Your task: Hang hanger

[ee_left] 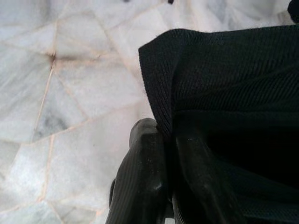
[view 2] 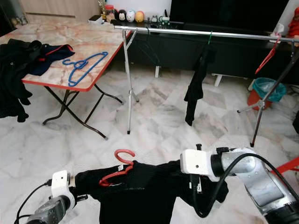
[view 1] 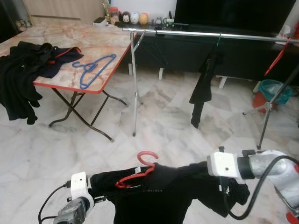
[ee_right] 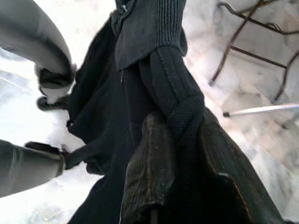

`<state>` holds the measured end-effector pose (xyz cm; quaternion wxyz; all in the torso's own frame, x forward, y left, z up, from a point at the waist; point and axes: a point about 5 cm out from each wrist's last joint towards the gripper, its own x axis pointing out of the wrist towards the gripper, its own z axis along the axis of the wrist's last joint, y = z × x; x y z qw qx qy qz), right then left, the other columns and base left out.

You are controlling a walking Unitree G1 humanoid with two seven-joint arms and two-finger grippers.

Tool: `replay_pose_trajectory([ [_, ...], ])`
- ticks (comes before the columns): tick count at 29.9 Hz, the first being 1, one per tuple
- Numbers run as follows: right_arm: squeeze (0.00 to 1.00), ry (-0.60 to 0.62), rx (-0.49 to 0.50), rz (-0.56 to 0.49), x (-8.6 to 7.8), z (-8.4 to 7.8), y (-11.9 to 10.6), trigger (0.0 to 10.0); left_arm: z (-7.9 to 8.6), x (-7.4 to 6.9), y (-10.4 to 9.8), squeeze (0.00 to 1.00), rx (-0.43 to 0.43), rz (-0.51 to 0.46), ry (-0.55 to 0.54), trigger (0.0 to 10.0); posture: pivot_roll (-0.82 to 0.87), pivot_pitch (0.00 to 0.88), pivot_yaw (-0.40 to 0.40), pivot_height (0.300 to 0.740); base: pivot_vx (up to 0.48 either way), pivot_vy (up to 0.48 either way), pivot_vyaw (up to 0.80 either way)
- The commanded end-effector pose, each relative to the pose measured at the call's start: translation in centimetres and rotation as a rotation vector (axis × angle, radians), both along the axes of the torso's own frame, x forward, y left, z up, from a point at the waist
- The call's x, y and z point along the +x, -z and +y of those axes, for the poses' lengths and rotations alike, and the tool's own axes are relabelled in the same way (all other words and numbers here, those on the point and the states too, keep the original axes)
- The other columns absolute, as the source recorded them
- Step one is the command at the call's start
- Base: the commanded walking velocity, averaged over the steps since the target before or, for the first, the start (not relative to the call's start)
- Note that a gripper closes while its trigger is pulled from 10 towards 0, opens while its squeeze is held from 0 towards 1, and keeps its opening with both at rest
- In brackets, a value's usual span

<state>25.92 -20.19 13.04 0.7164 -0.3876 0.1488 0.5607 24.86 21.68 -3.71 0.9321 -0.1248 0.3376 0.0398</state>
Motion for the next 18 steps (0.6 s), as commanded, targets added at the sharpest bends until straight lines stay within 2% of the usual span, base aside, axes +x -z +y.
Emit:
replay_pose_trajectory([
  [1,0.0,0.012,0.004,-0.044,0.4,-0.1,-0.7,10.0,0.7,0.1,-0.2,0.0,0.002,-0.012,-0.023,10.0,-0.08,0.021,-0.038,0.74,0.0,0.0,0.0],
  [9,0.0,0.002,0.03,-0.034,-0.1,1.1,0.6,10.0,-0.1,2.0,-1.7,0.0,-0.045,-0.102,0.007,10.0,-0.08,0.022,-0.04,0.74,0.0,0.0,0.0],
  [15,0.0,0.014,0.054,-0.017,-0.4,2.4,2.2,10.0,-1.0,4.7,-4.2,0.0,-0.095,-0.235,0.04,10.0,-0.07,0.022,-0.04,0.74,0.0,0.0,0.0],
  [18,0.0,0.039,0.019,-0.045,-0.1,2.3,2.7,10.0,-1.4,5.8,-5.4,0.0,-0.132,-0.289,0.064,10.0,-0.07,0.021,-0.039,0.74,0.0,0.0,0.0],
])
